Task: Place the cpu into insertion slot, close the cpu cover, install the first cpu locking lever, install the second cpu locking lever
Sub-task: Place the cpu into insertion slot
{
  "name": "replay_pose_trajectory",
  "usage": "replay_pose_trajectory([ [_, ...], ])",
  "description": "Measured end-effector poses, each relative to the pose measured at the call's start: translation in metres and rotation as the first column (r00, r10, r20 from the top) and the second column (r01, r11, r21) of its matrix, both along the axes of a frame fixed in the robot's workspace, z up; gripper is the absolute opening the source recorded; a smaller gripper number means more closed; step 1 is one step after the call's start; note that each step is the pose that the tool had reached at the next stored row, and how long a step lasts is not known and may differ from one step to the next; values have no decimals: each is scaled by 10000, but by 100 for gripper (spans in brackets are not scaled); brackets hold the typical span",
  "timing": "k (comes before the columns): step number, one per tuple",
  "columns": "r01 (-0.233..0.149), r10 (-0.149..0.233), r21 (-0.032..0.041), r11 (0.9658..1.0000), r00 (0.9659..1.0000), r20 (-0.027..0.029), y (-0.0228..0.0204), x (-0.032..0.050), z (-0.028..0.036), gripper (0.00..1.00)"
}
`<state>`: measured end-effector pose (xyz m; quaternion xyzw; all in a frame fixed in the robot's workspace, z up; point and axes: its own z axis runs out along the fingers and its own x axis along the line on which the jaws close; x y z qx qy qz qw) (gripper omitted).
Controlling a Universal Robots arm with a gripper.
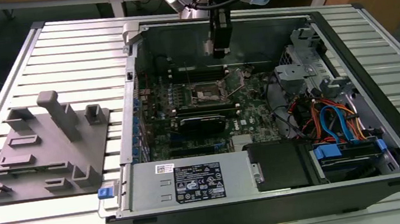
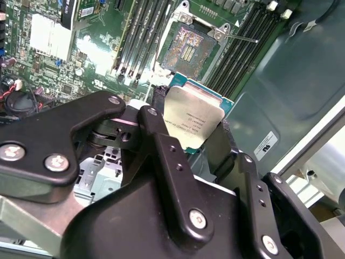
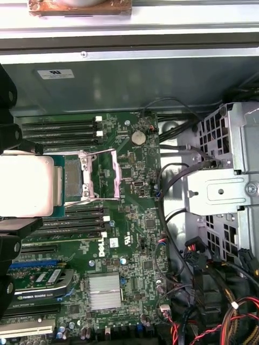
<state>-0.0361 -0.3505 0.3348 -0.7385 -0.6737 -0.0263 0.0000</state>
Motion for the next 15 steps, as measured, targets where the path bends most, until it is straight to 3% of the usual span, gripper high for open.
replay_pose_trajectory([
  [15, 239, -239, -1, 9997, 9997, 0, 0, 0, 0, 54],
])
